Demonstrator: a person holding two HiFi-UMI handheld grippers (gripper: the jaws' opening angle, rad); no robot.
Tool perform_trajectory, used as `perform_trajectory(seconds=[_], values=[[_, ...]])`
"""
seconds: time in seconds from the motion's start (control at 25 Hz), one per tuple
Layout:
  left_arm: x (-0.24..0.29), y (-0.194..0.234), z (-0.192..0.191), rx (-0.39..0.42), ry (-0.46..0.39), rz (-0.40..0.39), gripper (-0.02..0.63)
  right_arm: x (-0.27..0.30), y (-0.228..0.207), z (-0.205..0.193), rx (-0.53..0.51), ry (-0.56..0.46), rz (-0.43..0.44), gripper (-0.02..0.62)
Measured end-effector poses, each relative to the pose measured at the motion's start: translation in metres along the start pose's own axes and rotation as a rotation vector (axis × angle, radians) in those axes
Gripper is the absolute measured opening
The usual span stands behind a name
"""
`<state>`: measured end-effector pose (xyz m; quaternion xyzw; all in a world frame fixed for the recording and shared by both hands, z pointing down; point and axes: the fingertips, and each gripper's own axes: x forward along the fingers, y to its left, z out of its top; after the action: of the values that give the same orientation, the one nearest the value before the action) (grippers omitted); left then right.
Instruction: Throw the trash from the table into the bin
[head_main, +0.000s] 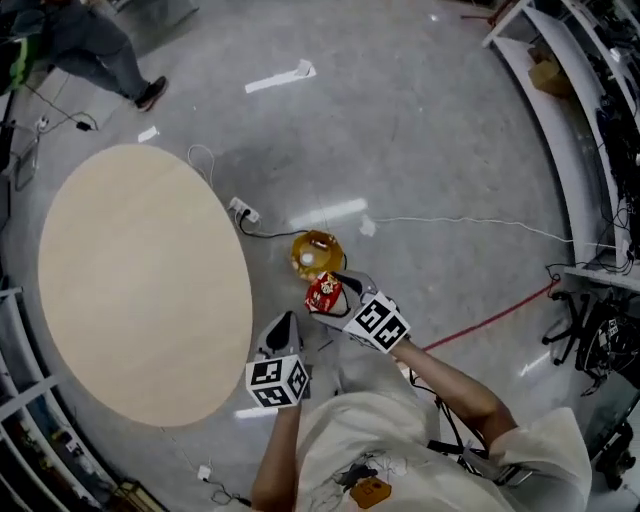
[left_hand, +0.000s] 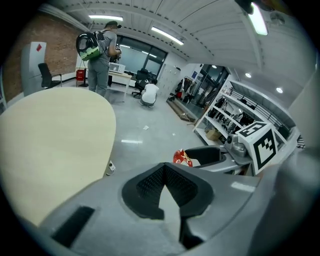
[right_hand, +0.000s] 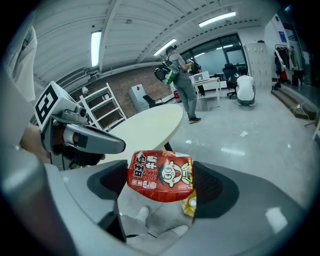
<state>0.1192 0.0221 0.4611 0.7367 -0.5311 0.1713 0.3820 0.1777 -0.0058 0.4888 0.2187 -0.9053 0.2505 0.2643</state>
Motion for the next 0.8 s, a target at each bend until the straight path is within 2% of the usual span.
perform_trajectory(seconds=[0.12,0.32,0.44,0.6,0.8], values=[[0.020,0.014,-0.009,-0.028,0.039,0.031,0.003,0.024,-0.019,-0.017,0.038,0.039,0.015,0.419],[0.064,0.030,-0.064,-0.086,0.145,0.064,0.003,0.069,-0.040,-0.083,0.074,0.152,0.061,0.419],[0.105,0.054,-0.098,-0.138,0.187,0.074,0.003,0.103,-0.062,-0.120,0.074,0.194,0.072,0.419],[0.156,0.096,-0.139,-0.148,0.225,0.100,0.003,0.156,-0.090,-0.164,0.081,0.221,0.081,0.417],[0.203,0.124,-0.178,-0.168,0.249,0.114,0.003,0.207,-0.110,-0.217,0.052,0.269,0.092,0.417]])
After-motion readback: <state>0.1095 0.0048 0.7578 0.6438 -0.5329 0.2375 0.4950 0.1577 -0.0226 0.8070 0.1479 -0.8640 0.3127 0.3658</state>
